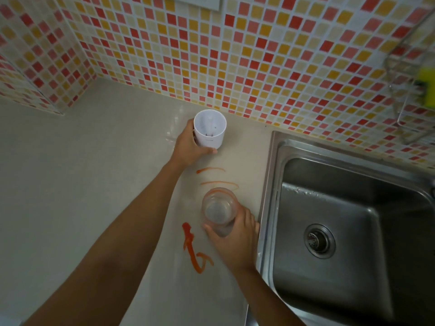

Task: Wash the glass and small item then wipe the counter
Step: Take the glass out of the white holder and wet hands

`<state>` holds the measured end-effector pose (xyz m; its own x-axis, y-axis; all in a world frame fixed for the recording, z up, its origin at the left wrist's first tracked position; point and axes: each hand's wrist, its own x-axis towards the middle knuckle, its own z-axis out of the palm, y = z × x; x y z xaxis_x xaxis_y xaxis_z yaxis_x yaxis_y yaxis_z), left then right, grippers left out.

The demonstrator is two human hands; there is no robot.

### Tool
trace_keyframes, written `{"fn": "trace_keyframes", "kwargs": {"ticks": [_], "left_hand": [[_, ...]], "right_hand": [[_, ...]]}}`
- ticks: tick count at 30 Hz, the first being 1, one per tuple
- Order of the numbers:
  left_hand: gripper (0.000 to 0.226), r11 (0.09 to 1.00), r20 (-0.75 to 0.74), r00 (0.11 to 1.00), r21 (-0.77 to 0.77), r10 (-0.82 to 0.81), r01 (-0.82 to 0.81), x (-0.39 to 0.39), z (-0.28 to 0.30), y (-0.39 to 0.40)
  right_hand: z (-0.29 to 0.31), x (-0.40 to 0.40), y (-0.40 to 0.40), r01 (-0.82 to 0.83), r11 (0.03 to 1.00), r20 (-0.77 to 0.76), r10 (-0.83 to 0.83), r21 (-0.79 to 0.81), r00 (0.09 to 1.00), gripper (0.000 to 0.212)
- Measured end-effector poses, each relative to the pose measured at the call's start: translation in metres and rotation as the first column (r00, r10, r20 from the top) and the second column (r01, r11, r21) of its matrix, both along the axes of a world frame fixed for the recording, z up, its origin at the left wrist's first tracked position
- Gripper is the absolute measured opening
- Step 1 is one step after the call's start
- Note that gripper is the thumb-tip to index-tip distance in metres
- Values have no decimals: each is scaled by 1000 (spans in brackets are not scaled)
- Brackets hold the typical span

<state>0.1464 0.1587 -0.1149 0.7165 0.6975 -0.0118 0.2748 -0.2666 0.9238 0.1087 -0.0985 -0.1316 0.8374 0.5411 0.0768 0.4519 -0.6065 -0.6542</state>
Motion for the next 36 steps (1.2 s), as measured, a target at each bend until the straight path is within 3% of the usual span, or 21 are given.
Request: {"fn": "trace_keyframes", "kwargs": {"ticks": [11, 15, 18, 21, 25, 27, 31, 33, 36], "left_hand": [[100, 997, -110, 990, -2, -83, 83, 10, 2, 12], [112, 989, -130, 982, -81, -135, 125, 3, 3, 16], [116, 990, -197, 979, -141, -58, 30, -10, 9, 15], [84, 988, -201, 972, -61, 125, -139, -37, 23, -4], [17, 968, -67, 967, 68, 244, -240, -81, 39, -42], [10, 971, -76, 970, 69, 232, -227, -97, 43, -61], [35, 990, -87, 987, 55, 135, -131, -117, 46, -100], [52, 999, -129, 991, 3, 33, -33, -122, 41, -119], [77, 998, -182, 981, -12, -62, 61, -123, 32, -142]], "right_hand": [[0, -2, 0, 11, 1000, -13, -11, 8, 1000, 79], [-1, -1, 0, 5, 1000, 11, -5, 14, 1000, 78], [-1, 1, 1, 0, 1000, 45, 0, -6, 999, 77], [2, 1, 0, -14, 1000, 64, 16, -19, 998, 77], [10, 2, -2, -36, 999, 15, 37, -35, 999, 77], [15, 4, -3, -50, 997, -43, 48, -50, 998, 79], [28, 17, -10, -194, 979, -176, 182, -57, 967, 78], [29, 23, -22, -267, 956, -109, 254, -120, 961, 74], [22, 25, -48, -249, 941, -14, 253, -229, 967, 66]]}}
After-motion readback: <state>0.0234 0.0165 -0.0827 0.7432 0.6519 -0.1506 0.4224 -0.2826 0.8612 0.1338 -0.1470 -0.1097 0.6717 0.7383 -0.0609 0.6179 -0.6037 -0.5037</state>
